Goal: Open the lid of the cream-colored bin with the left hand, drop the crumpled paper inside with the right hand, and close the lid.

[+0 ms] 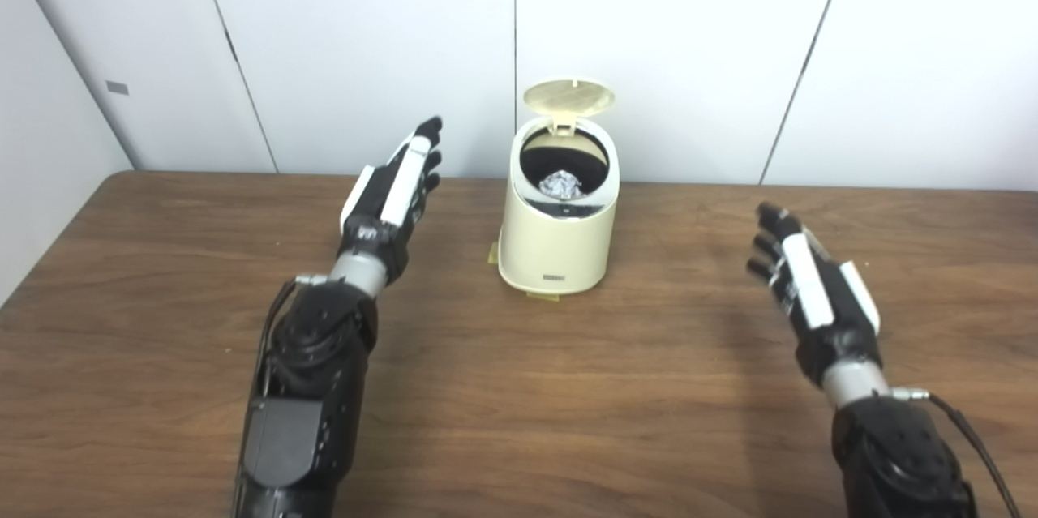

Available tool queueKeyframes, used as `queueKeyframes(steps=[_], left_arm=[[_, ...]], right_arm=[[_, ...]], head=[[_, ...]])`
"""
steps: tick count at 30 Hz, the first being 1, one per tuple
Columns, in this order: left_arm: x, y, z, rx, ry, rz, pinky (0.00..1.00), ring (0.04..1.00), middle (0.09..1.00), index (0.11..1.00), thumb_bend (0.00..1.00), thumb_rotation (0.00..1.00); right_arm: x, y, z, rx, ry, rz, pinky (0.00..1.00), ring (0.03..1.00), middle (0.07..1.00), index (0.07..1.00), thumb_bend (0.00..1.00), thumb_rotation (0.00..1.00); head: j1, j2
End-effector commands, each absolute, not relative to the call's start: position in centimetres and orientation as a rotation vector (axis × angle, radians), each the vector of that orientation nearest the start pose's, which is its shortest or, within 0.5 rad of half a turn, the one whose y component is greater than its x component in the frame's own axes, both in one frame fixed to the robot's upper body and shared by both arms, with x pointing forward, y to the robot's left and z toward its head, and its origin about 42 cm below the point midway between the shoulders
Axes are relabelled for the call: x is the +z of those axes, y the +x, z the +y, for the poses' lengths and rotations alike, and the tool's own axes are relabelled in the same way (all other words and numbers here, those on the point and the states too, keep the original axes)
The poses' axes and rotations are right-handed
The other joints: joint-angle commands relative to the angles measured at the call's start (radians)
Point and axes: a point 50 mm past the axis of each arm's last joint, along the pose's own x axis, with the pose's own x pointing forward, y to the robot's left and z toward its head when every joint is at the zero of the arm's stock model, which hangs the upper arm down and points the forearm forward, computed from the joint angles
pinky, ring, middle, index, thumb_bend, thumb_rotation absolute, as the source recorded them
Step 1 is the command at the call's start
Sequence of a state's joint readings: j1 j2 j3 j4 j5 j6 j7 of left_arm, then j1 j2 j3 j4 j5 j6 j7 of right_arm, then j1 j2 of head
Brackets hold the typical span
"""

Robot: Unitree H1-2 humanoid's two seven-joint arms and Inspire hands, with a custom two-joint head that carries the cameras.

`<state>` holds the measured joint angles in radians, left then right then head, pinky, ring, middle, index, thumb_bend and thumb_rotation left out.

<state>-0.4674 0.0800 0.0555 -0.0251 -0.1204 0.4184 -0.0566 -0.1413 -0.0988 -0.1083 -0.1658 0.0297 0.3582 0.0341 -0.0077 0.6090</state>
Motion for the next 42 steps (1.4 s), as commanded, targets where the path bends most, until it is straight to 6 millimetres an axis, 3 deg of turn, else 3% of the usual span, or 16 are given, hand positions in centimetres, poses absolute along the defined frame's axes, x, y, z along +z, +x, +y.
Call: queueKeyframes(steps=[1,4,15,19,22,28,33,38,42], left_arm=[[26.4,42.5,19.6,-0.184,-0.008,-0.129,1.0,1.0,1.0,1.0,0.54,0.89],[27.2,43.3,19.1,-0.195,0.012,-0.142,1.0,1.0,1.0,1.0,0.53,0.91],[30.8,45.9,17.2,-0.288,0.108,-0.154,1.0,0.999,0.973,0.931,0.54,0.94],[31.9,46.6,16.4,-0.298,0.164,-0.177,1.0,0.996,0.969,0.926,0.54,0.95],[32.6,47.0,15.9,-0.311,0.191,-0.191,1.0,1.0,0.98,0.924,0.54,0.94],[32.7,47.5,15.2,-0.324,0.23,-0.194,1.0,1.0,0.987,0.928,0.56,0.95],[32.8,47.5,14.5,-0.344,0.302,-0.231,1.0,1.0,0.976,0.912,0.53,0.97],[32.9,47.0,13.7,-0.292,0.589,-0.326,0.96,0.974,0.918,0.782,0.52,0.99],[32.6,46.4,13.7,-0.287,0.742,-0.39,0.92,0.996,0.952,0.697,0.55,0.94]], right_arm=[[17.4,32.7,-25.5,-0.049,-0.05,-0.053,0.93,0.966,0.967,0.924,0.64,0.93],[16.4,32.3,-25.5,-0.048,-0.027,-0.061,0.99,0.995,0.993,0.95,0.66,0.99],[14.8,30.5,-25.1,-0.089,-0.013,-0.027,1.0,0.993,0.984,0.959,0.63,1.0],[14.5,30.1,-24.9,-0.083,-0.106,-0.027,1.0,0.986,0.974,0.954,0.58,1.0],[14.3,30.0,-24.8,-0.082,-0.213,-0.034,0.94,0.96,0.953,0.962,0.62,1.0],[14.4,30.3,-24.4,-0.079,-0.263,-0.017,0.9,0.943,0.938,0.971,0.63,1.0],[14.6,30.4,-24.3,-0.084,-0.283,-0.002,0.87,0.933,0.934,0.974,0.58,1.0],[14.5,30.6,-24.3,-0.102,-0.291,0.01,0.85,0.922,0.928,0.971,0.61,1.0],[14.3,30.7,-24.3,-0.114,-0.314,0.021,0.86,0.918,0.928,0.969,0.61,1.0]], head=[[0.0,-0.004],[-0.001,-0.009],[-0.008,-0.015],[-0.01,-0.013],[-0.014,-0.01],[-0.019,-0.011],[-0.022,-0.009],[-0.018,-0.005],[-0.019,0.0]])
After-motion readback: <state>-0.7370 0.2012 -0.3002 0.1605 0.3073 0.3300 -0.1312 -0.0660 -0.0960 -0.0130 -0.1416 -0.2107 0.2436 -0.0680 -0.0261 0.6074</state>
